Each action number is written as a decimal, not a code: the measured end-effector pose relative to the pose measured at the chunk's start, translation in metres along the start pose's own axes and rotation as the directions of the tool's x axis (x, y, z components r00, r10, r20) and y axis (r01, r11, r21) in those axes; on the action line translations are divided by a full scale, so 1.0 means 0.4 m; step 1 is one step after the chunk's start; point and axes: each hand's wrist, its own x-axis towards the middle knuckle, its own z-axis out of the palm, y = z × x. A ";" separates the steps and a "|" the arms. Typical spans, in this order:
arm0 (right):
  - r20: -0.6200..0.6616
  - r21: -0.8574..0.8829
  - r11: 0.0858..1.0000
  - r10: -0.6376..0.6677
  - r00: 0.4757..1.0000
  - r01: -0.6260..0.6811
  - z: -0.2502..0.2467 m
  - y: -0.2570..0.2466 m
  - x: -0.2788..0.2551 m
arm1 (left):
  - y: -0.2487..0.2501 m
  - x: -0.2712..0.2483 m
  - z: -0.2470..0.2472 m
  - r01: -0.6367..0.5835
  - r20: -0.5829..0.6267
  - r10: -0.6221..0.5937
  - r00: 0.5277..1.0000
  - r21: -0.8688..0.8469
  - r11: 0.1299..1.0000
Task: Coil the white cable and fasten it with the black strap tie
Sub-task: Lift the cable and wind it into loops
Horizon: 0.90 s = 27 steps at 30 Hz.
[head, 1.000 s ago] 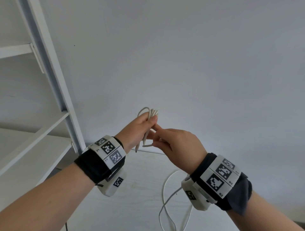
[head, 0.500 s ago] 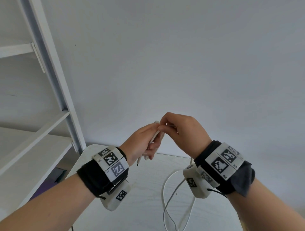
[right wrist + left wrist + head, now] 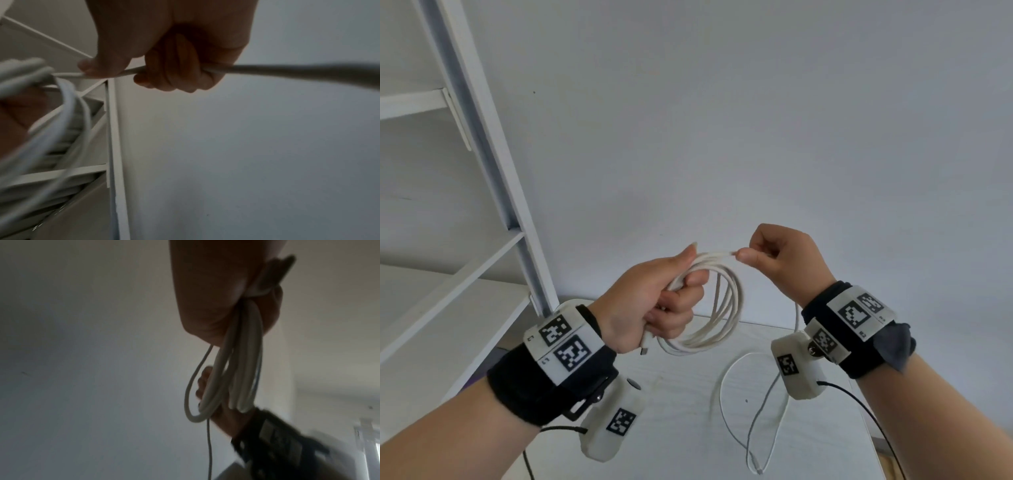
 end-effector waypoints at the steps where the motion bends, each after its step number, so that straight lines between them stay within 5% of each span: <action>1: -0.014 -0.002 1.000 0.028 0.999 -0.028 -0.002 0.018 0.001 | 0.013 -0.006 -0.004 -0.014 0.010 0.015 1.000 -0.066 0.998; 5: -0.006 -0.029 0.981 0.190 0.982 -0.190 -0.009 0.101 -0.015 | 0.089 -0.027 -0.045 -0.113 0.087 0.143 0.986 -0.280 0.953; 8: 0.009 0.100 0.956 0.276 0.961 -0.275 -0.001 0.137 -0.040 | 0.138 -0.023 -0.085 -0.077 0.288 0.242 0.927 -0.484 0.872; 11: 0.031 0.264 0.910 0.324 0.945 -0.321 0.011 0.141 -0.059 | 0.168 -0.017 -0.115 -0.059 0.332 0.297 0.895 -0.571 0.819; 13: 0.029 0.316 0.890 0.339 0.940 -0.330 0.017 0.136 -0.069 | 0.179 -0.012 -0.120 -0.124 0.269 0.324 0.907 -0.565 0.816; 15: 0.014 0.290 0.905 0.321 0.947 -0.311 0.024 0.130 -0.080 | 0.178 -0.008 -0.111 -0.284 0.056 0.333 0.941 -0.406 0.869; 18: 0.024 0.073 0.964 0.254 0.967 -0.255 0.040 0.117 -0.097 | 0.165 0.004 -0.093 -0.403 -0.177 0.375 0.910 -0.166 0.900; 27: 0.242 -0.296 0.955 0.072 0.968 0.003 0.070 0.007 -0.123 | 0.110 0.051 -0.080 -0.369 -0.301 0.324 0.897 -0.103 0.924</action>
